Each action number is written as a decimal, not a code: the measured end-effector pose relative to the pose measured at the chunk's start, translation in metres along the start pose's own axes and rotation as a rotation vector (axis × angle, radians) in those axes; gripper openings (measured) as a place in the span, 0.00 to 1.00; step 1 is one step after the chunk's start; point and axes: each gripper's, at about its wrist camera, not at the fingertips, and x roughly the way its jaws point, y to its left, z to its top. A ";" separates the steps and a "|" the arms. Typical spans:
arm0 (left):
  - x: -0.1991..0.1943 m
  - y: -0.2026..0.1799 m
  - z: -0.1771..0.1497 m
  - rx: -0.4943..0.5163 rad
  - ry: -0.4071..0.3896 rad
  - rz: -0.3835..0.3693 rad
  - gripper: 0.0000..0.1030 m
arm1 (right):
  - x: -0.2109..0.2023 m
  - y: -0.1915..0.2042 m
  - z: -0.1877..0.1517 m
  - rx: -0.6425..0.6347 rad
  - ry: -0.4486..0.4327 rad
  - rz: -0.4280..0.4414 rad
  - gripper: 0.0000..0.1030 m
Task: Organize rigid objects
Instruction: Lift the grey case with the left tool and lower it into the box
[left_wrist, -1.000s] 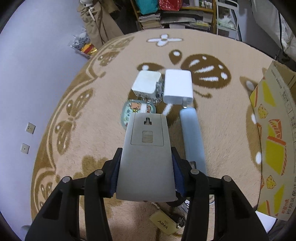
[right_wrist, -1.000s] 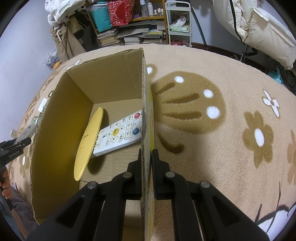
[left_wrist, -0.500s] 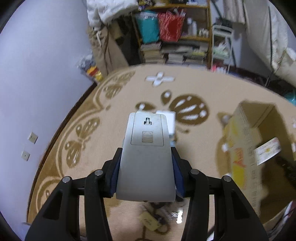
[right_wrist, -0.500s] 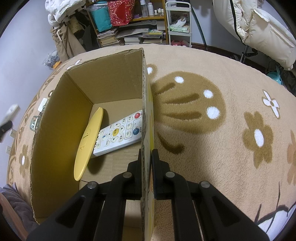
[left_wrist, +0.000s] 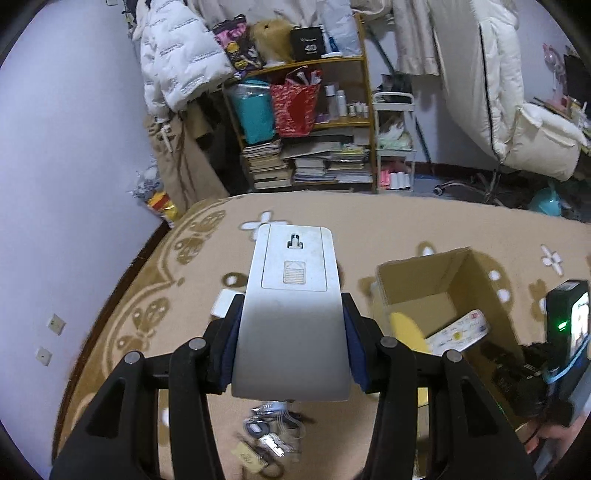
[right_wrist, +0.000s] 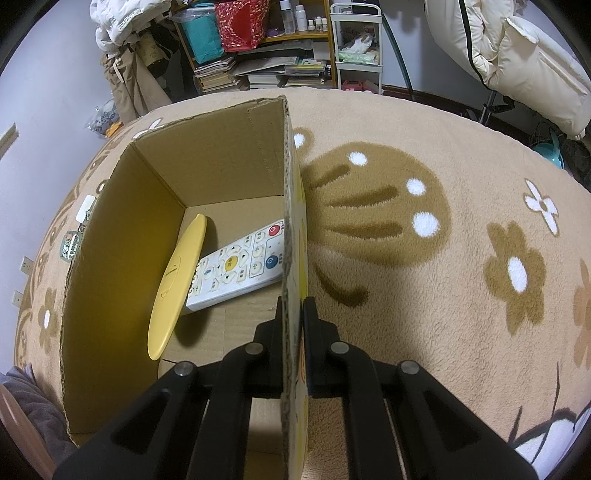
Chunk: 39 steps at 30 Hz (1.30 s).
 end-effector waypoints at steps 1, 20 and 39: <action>0.000 -0.005 0.002 -0.004 -0.001 -0.011 0.46 | 0.000 0.000 0.000 0.000 0.000 0.000 0.08; 0.031 -0.082 -0.009 0.080 0.085 -0.139 0.46 | 0.000 0.000 0.000 0.000 0.000 0.000 0.08; 0.064 -0.110 -0.034 0.128 0.204 -0.182 0.46 | 0.000 0.000 0.000 0.001 0.001 0.002 0.08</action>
